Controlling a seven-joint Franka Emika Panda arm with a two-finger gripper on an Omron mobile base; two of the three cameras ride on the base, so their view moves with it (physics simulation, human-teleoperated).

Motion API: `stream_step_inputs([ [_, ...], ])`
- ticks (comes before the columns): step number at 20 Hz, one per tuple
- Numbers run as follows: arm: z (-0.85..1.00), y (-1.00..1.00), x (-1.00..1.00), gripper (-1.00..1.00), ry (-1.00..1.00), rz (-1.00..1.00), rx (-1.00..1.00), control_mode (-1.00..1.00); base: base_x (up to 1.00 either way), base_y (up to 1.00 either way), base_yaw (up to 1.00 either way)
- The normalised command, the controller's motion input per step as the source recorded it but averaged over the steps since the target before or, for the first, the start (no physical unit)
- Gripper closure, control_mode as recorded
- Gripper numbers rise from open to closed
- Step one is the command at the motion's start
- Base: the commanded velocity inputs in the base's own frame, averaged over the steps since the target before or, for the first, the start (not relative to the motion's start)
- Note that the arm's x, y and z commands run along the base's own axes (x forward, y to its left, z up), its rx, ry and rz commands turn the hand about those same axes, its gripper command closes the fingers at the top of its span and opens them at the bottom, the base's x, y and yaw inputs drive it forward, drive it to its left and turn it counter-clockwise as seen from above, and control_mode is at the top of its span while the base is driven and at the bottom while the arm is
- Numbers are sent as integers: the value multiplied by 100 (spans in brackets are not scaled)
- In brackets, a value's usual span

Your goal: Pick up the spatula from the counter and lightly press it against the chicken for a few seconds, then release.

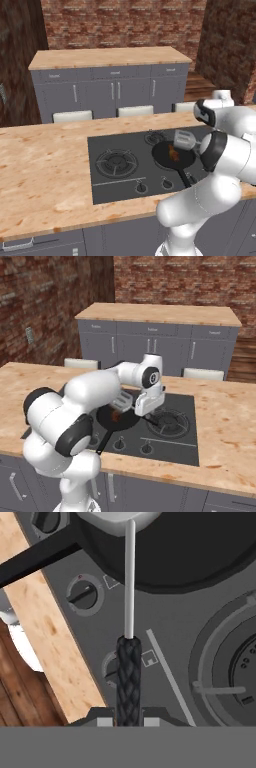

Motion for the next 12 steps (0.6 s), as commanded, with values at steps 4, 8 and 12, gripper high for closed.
stream_step_inputs([
  [4, 0, 8, 3, 100, 0, 0, -5, -100, 0, 0, 0],
  [8, 0, 0, 12, 100, 1, 1, -3, -100, 0, 0, 0],
  [12, 0, 1, 29, 100, 5, 0, -6, -100, 0, 0, 0],
])
